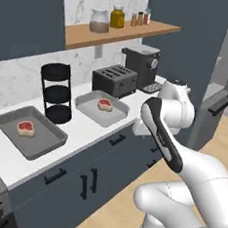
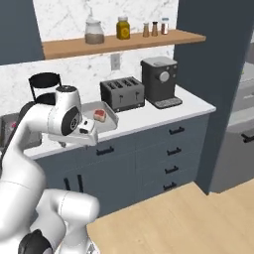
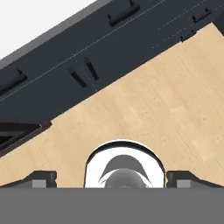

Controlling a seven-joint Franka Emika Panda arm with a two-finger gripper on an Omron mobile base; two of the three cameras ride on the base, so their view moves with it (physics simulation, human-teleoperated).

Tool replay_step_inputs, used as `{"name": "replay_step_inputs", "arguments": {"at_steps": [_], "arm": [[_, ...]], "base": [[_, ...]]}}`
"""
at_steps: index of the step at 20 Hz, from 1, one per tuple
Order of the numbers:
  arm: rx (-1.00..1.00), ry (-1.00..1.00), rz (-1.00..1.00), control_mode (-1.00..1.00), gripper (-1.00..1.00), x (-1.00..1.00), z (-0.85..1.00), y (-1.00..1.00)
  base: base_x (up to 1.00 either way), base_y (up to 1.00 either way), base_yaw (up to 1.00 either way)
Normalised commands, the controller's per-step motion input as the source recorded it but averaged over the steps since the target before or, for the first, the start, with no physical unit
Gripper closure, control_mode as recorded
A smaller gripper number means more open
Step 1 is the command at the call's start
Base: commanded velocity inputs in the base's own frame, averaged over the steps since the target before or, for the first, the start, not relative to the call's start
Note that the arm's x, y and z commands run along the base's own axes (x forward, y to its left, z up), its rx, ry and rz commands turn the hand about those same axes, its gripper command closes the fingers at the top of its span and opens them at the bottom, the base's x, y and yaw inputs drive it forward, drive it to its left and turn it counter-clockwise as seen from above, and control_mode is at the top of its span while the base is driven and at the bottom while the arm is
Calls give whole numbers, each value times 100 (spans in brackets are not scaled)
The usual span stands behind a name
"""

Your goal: Place one potato and one steak in each tupperware on the nearby counter, to pack two identical lunches.

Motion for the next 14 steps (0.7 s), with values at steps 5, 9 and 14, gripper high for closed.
{"name": "replay_step_inputs", "arguments": {"at_steps": [5, 9, 14], "arm": [[0, 0, 0, 100, -100, 0, 0, 0], [0, 0, 0, 100, -100, 0, 0, 0], [0, 0, 0, 100, -100, 0, 0, 0]], "base": [[60, -94, -45], [96, -100, -6], [97, -84, 20]]}}
